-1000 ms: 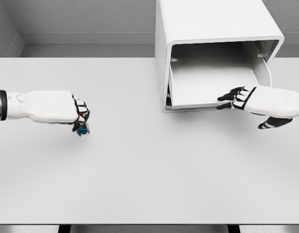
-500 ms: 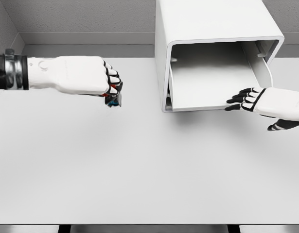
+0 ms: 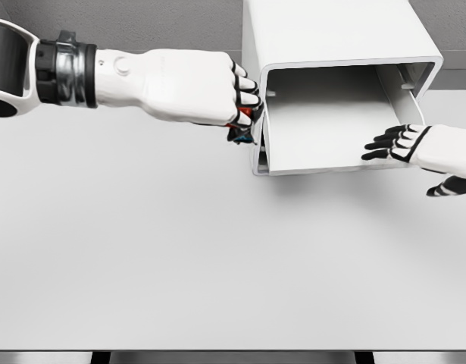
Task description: Slide open multi-storey tabletop storage cabinets and put open load switch and slide close multi-storey tabletop storage cabinets
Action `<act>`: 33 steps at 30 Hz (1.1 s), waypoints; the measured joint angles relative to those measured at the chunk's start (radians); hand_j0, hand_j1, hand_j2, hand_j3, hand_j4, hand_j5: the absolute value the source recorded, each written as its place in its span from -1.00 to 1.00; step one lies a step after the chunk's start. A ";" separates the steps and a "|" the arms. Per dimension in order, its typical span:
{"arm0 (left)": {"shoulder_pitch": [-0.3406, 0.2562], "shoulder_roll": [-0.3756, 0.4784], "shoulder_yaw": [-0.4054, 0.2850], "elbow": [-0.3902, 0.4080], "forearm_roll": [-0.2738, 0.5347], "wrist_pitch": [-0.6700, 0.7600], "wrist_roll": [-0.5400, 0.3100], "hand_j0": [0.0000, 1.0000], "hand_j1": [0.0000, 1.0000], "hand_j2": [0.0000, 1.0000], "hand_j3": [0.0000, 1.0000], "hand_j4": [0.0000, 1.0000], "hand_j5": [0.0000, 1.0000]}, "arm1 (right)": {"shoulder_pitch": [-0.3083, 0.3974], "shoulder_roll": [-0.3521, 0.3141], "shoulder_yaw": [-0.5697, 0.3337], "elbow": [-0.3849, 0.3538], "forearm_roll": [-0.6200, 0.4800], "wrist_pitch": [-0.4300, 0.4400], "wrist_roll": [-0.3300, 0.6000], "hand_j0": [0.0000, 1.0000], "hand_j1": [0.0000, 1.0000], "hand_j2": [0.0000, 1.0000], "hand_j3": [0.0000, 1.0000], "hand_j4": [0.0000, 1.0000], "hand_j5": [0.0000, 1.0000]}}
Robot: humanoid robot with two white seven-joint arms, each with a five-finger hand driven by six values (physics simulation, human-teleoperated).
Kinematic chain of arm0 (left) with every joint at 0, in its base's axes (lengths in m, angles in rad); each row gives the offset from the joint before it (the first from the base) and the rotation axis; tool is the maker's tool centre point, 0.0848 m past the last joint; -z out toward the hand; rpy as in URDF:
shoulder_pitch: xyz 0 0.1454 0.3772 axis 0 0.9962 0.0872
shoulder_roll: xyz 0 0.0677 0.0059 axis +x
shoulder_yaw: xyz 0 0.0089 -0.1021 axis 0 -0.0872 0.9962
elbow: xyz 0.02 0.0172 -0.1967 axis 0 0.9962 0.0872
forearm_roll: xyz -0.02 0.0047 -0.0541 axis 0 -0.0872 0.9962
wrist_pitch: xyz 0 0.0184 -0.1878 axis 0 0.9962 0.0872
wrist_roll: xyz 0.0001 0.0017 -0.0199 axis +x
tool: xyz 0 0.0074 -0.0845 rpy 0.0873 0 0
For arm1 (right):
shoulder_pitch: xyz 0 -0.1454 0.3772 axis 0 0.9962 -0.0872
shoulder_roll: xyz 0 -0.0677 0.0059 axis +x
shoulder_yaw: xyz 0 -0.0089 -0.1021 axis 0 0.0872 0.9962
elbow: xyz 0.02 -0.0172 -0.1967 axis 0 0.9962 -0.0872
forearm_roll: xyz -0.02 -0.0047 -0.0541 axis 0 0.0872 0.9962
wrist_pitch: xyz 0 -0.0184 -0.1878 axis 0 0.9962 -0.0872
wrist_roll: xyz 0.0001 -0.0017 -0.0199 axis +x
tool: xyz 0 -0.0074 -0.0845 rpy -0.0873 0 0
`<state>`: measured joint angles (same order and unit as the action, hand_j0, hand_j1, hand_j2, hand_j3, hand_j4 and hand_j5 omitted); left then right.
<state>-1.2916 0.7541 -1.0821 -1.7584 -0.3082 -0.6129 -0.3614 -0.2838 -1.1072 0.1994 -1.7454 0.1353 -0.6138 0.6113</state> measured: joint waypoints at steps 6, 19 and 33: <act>-0.017 -0.075 0.002 0.004 -0.001 0.000 -0.033 -0.40 -0.40 -0.40 -0.40 -0.40 -0.40 | 0.057 -0.001 -0.144 0.003 -0.167 -0.001 0.000 1.00 1.00 1.00 1.00 1.00 1.00; -0.089 -0.330 0.029 0.111 -0.004 0.000 -0.246 -0.36 -0.36 -0.36 -0.36 -0.36 -0.36 | 0.408 0.009 -0.507 0.058 -0.282 -0.001 0.000 0.17 0.17 0.17 0.17 0.17 0.17; -0.087 -0.430 0.026 0.292 -0.030 0.000 -0.250 0.64 0.64 0.64 0.64 0.64 0.64 | 0.580 0.089 -0.467 -0.005 -0.146 0.000 0.000 0.00 0.00 0.00 0.00 0.00 0.00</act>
<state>-1.3790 0.3240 -1.0564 -1.4662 -0.3378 -0.6129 -0.6117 0.2961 -1.0178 -0.2678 -1.7501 -0.0109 -0.6136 0.6112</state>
